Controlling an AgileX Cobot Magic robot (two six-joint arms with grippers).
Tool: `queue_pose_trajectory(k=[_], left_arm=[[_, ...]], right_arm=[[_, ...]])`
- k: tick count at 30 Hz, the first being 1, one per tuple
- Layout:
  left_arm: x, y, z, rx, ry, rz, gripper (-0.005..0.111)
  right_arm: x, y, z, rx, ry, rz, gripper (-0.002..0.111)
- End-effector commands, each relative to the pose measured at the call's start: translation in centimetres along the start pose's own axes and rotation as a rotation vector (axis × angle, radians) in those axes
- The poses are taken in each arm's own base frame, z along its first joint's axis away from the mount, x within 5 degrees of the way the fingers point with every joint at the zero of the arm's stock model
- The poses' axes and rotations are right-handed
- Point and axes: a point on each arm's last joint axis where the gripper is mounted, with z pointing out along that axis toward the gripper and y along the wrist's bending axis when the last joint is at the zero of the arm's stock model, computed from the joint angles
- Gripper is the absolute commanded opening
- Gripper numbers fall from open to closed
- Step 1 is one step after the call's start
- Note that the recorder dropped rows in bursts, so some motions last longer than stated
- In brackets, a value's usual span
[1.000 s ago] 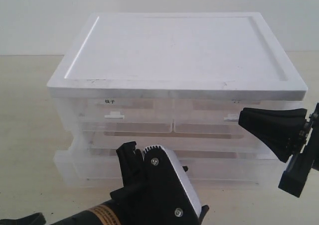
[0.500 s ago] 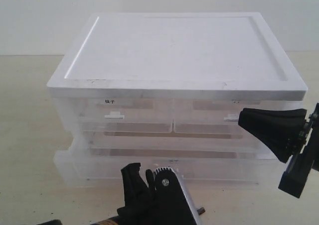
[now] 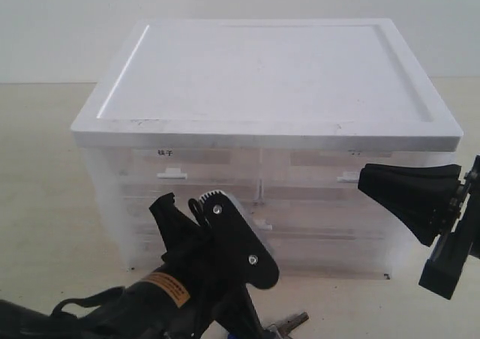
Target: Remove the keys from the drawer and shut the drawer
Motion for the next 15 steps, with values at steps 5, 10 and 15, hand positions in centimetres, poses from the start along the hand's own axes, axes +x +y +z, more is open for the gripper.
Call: queue_pose_trajectory(k=[5, 10, 15], left_arm=[[-0.7, 0.6, 0.9, 0.007, -0.007, -0.017, 0.004], [-0.2, -0.9, -0.2, 0.05, -0.011, 0.024, 0.004], [0.7, -2.4, -2.6, 0.046, -0.035, 0.057, 0.004]], right_arm=[[-0.1, 0.0, 0.0, -0.005, -0.002, -0.005, 0.0], [-0.1, 0.1, 0.0, -0.014, -0.003, -0.007, 0.0], [-0.1, 0.4, 0.0, -0.052, -0.012, -0.014, 0.0]])
